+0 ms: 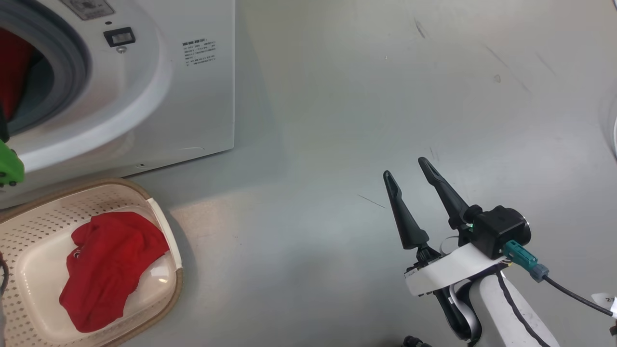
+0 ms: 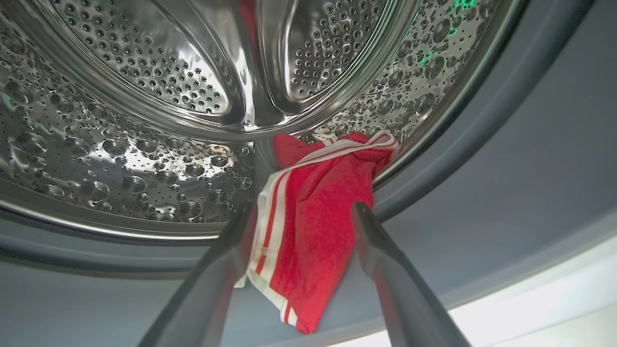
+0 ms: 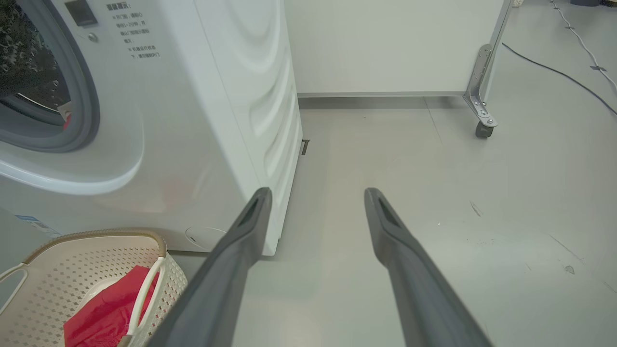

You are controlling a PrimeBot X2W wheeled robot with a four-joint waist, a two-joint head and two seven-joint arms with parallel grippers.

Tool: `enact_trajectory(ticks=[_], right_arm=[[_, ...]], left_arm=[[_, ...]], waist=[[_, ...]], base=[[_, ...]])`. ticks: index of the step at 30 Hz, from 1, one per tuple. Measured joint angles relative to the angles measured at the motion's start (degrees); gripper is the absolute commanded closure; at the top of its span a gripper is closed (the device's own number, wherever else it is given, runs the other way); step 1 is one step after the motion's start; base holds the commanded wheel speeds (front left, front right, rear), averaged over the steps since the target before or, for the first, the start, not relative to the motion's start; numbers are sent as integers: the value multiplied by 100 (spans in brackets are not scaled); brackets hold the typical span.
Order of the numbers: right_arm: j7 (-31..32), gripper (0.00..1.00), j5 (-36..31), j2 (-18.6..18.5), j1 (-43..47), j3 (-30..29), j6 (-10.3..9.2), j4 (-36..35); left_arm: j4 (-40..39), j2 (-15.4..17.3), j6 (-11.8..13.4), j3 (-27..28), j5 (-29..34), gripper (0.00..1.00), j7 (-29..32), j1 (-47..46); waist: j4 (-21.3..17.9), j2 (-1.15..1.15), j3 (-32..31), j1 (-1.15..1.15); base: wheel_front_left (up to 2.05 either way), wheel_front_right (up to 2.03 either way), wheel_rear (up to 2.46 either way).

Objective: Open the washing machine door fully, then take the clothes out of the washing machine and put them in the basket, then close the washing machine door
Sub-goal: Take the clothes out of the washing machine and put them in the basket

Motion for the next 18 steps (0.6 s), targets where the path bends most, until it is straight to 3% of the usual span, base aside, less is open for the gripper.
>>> enact_trajectory(ticks=[18], right_arm=[[0,0,167,9,-304,368,-142,-99]], left_arm=[[1007,323,60,-137,136,0,835,-1197]], waist=[[-201,0,442,0]], base=[[0,0,0]])
